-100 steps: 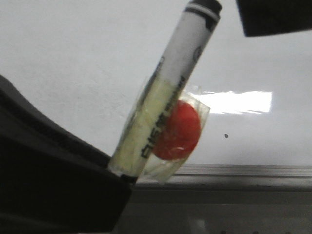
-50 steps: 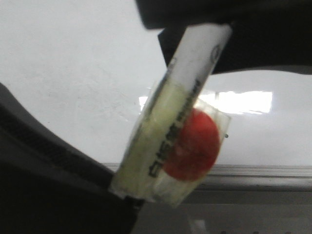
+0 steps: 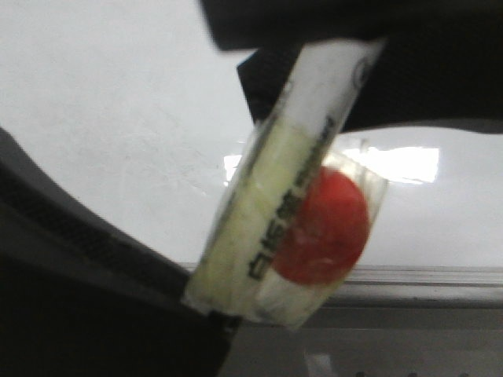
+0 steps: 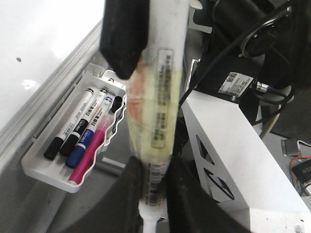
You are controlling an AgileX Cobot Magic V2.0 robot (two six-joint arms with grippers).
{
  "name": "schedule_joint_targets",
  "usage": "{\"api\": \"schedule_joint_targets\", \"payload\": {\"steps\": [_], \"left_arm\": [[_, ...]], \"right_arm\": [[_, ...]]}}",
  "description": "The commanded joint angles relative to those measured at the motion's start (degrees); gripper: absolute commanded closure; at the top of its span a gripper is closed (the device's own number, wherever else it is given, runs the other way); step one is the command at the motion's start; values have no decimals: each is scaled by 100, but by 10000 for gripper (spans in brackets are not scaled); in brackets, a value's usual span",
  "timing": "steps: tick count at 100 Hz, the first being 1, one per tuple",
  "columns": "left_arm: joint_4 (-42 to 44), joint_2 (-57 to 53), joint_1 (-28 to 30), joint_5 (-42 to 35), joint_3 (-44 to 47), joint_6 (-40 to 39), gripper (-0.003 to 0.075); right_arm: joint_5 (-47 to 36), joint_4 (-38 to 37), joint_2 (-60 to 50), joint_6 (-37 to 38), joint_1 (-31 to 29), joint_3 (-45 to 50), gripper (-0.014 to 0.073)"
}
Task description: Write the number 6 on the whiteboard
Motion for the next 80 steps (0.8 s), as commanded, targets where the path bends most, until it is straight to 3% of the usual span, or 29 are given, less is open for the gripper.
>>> {"api": "schedule_joint_targets", "payload": {"steps": [1, 26, 38, 57, 72, 80], "left_arm": [[-546, -82, 6, 138, -157, 301, 728], [-747, -82, 6, 138, -157, 471, 728], [-747, -82, 6, 138, -157, 471, 729], [-747, -82, 6, 36, -157, 471, 729], [-1003, -82, 6, -388, -157, 471, 706], [-1014, -82, 6, -483, -157, 471, 600]], "right_arm": [[245, 325, 37, -86, 11, -188, 145], [259, 279, 230, -86, 11, -188, 172], [212, 279, 239, -86, 11, -188, 330], [140, 279, 239, -86, 11, -188, 668], [88, 181, 239, -96, 11, -188, 654], [23, 131, 226, -95, 11, -188, 654]]}}
